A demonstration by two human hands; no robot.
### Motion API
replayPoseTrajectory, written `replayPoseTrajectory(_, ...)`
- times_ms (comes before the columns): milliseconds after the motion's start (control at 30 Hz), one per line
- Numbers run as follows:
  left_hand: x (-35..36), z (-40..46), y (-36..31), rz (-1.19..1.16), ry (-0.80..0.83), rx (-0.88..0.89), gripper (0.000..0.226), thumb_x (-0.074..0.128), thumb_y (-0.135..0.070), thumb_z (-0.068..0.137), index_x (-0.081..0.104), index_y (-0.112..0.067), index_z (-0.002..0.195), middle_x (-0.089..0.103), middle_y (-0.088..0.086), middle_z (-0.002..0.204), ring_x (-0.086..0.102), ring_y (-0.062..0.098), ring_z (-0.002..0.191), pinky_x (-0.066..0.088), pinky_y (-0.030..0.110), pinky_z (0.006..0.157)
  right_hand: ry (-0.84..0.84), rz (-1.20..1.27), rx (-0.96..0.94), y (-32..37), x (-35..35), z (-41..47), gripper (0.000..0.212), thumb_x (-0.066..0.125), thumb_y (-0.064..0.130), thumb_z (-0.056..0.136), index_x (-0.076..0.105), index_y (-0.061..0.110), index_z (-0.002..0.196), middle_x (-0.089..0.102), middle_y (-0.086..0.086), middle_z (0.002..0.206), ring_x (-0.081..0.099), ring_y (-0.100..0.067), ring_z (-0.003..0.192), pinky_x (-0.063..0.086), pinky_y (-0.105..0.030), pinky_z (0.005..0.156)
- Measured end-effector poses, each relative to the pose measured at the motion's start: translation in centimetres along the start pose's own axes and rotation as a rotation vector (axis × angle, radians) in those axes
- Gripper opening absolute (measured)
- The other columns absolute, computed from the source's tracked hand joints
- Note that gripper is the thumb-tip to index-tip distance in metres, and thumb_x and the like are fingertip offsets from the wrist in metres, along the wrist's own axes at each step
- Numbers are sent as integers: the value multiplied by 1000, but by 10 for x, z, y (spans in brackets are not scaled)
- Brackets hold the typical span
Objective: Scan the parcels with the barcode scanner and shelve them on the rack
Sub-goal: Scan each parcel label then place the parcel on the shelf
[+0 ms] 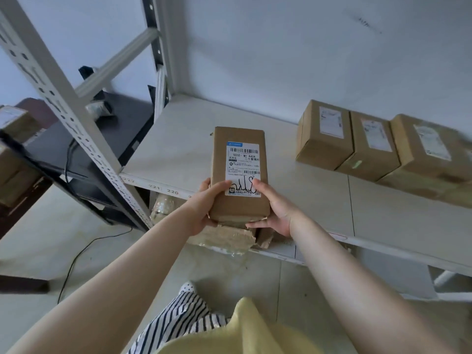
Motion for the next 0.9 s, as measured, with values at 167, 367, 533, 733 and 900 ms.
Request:
replayPoseTrajectory(167, 32, 43, -28, 53, -49, 12, 45, 57, -47, 99, 50, -23, 137, 67, 1, 108, 65, 23, 87, 54, 36, 70, -109, 128, 42, 23, -23, 20, 71, 79, 60, 71, 56, 32, 131, 63, -3, 132, 61, -33, 119, 55, -60, 87)
replayPoseTrajectory(367, 52, 99, -52, 126, -43, 2, 56, 57, -53, 97, 47, -20, 141, 65, 5, 119, 63, 24, 89, 51, 36, 69, -270, 147, 54, 56, -42, 52, 40, 71, 57, 84, 59, 32, 112, 59, 4, 119, 59, -29, 112, 51, -62, 95)
replayPoseTrajectory(533, 68, 131, -81, 148, 3, 12, 45, 64, -42, 96, 53, -24, 135, 65, 2, 124, 62, 19, 94, 53, 38, 78, -360, 223, 3, 79, -58, 71, 37, 68, 50, 89, 55, 30, 117, 58, 6, 115, 55, -27, 114, 50, -59, 98)
replayPoseTrajectory(733, 96, 159, -90, 97, -51, 21, 61, 73, -40, 89, 48, -24, 143, 63, 3, 129, 63, 24, 113, 55, 44, 94, -477, 369, -94, 85, -76, 91, 61, 76, 42, 85, 52, 14, 133, 60, 0, 129, 59, -19, 114, 46, -49, 107)
replayPoseTrajectory(900, 118, 173, -102, 49, -99, 85, 26, 71, -26, 94, 61, -15, 116, 68, 9, 116, 65, 26, 98, 57, 46, 94, -475, 475, 36, 98, -85, 97, 41, 74, 48, 85, 57, 20, 108, 60, 2, 102, 57, -18, 93, 40, -45, 112)
Point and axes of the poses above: each hand's wrist, its own z-axis towards the middle knuckle, its own x-axis out of the palm, y = z × x, the point moved 1 cm from there along z, towards the middle knuckle
